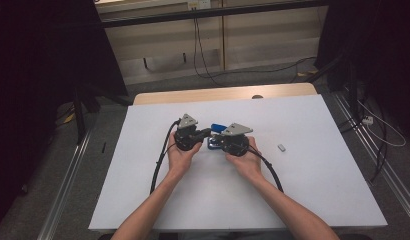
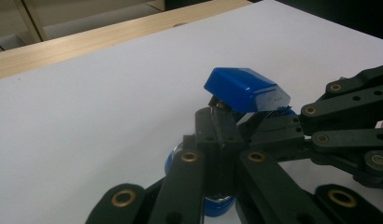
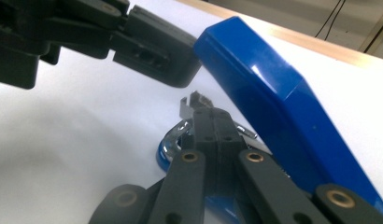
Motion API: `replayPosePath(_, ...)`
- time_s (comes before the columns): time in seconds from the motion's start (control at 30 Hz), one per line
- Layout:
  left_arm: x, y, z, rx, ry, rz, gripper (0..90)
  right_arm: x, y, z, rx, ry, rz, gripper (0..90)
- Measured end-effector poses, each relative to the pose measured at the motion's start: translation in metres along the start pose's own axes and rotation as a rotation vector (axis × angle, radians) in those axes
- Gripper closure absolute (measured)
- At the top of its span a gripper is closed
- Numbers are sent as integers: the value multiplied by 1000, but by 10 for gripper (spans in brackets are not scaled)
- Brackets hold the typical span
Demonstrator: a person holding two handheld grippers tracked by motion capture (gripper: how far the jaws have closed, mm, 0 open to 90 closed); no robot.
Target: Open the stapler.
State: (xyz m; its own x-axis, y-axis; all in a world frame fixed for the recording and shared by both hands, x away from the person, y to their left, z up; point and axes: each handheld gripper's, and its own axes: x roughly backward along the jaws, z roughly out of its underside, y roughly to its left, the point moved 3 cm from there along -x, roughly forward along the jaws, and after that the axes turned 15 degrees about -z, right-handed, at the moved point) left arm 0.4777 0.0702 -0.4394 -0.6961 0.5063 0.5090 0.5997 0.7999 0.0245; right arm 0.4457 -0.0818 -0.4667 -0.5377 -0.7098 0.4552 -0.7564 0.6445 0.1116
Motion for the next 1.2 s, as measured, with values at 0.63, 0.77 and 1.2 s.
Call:
replayPosePath(0.63, -12, -3, 7, 8, 24, -7, 900, 6, -4, -5, 15, -40, 39, 900)
replayPosePath(0.77, -14, -2, 8, 6, 22, -5, 900, 7, -4, -5, 16, -39, 40, 900)
replayPosePath(1.2, -17, -5, 8, -36, 24, -7, 900, 3, -4, -5, 14, -44, 46, 900)
